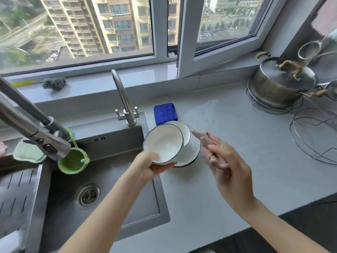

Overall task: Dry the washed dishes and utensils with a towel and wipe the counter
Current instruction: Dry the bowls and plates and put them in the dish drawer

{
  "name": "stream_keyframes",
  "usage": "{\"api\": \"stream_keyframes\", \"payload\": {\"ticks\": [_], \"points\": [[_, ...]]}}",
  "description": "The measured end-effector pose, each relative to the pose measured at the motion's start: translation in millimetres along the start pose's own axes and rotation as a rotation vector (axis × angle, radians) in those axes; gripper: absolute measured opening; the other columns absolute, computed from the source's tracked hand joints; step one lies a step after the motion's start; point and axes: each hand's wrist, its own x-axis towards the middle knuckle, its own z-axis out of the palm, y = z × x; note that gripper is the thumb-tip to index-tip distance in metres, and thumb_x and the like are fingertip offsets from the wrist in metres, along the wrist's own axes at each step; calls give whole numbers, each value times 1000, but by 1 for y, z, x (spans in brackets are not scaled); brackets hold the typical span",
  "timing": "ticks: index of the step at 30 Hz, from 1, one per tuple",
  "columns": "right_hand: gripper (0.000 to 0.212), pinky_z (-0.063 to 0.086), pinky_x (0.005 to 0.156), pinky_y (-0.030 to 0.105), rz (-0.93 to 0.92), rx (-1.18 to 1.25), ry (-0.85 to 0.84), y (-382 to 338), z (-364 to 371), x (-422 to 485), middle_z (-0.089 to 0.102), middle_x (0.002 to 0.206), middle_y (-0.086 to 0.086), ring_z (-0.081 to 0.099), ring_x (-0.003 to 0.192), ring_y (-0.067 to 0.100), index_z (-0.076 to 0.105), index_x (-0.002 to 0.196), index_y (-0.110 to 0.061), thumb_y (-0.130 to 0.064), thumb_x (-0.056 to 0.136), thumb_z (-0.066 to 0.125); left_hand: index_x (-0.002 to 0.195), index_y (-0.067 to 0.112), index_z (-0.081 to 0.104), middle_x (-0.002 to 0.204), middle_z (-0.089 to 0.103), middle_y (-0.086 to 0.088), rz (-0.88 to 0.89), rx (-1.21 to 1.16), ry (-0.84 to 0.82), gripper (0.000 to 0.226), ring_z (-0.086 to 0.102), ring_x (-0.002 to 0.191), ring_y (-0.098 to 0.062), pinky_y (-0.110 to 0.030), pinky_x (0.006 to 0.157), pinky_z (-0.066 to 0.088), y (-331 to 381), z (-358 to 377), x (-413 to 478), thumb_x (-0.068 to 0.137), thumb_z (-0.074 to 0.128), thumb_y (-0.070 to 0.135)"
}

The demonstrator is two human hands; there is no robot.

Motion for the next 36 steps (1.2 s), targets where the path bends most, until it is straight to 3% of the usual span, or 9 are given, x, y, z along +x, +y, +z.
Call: {"api": "stream_keyframes", "payload": {"ticks": [4, 8, 11, 14, 17, 21, 27, 33, 36], "points": [[60, 28, 113, 22, 268, 105, 42, -11, 29, 15, 34, 153, -8, 28, 143, 14, 36, 139, -20, -38, 88, 63, 104, -5, 54, 90, 59, -20, -85, -49, -62, 16, 65, 57, -35, -38, 38, 53, 0, 19, -3, 92, 43, -7], [79, 15, 117, 36, 356, 209, -60, -19, 48, 25, 10, 161, -3, 6, 148, 16, 25, 149, -32, -76, 84, 33, 97, -8, 60, 85, 64, -19, 167, 170, -39, 23, 67, 59, -30, -31, 49, 54, -11, 34, 2, 81, 45, -14], [43, 45, 85, 23, 579, 497, -61, -17, 25, 51, 39, 147, -15, 39, 136, 13, 46, 132, -46, -56, 90, 41, 107, -3, 62, 89, 67, -17, 292, 377, -65, 34, 64, 69, -33, -30, 45, 52, -6, 30, 2, 80, 45, -14], [44, 44, 40, 21, 722, 552, -269, -1, 1, 75, 64, 104, -6, 67, 75, 17, 48, 126, -50, -23, 91, 52, 101, 0, 64, 80, 66, -10, 346, 681, -106, 29, 61, 65, -25, -26, 49, 48, 5, 29, -2, 80, 49, -11], [52, 43, 57, 26, 813, 699, -407, 12, -10, 94, 62, 71, 7, 61, 54, 17, 43, 137, -27, -7, 91, 54, 99, -2, 63, 78, 64, -12, 362, 739, -129, 24, 58, 58, -24, -24, 43, 44, 16, 32, -1, 80, 50, -11], [34, 36, 78, 27, 834, 874, -377, 20, -3, 105, 55, 101, 23, 56, 103, 25, 57, 107, 4, -20, 83, 51, 97, -4, 58, 68, 60, -10, 346, 551, -201, 27, 55, 43, -17, -19, 35, 36, 19, 42, -4, 70, 59, -6], [42, 48, 78, 34, 885, 929, 83, 12, 30, 86, 66, 105, 9, 59, 89, 25, 51, 132, -7, -29, 98, 36, 88, -1, 62, 74, 57, -10, 474, 177, -12, 22, 50, 54, -22, -17, 33, 35, 12, 67, -7, 68, 54, -6], [27, 50, 72, 37, 919, 774, 167, -5, 41, 69, 62, 65, -1, 57, 56, 20, 50, 122, -22, -34, 100, 41, 99, 7, 63, 85, 64, 0, 766, 183, 235, 32, 56, 76, -16, -10, 54, 43, 13, 66, -3, 81, 41, -7], [34, 53, 72, 37, 756, 526, 96, -6, 34, 66, 66, 89, 1, 58, 68, 29, 50, 122, -36, -29, 89, 55, 100, 10, 61, 85, 63, 2, 805, 274, 224, 39, 56, 80, -18, -17, 65, 46, 12, 55, -6, 76, 38, -11]]}}
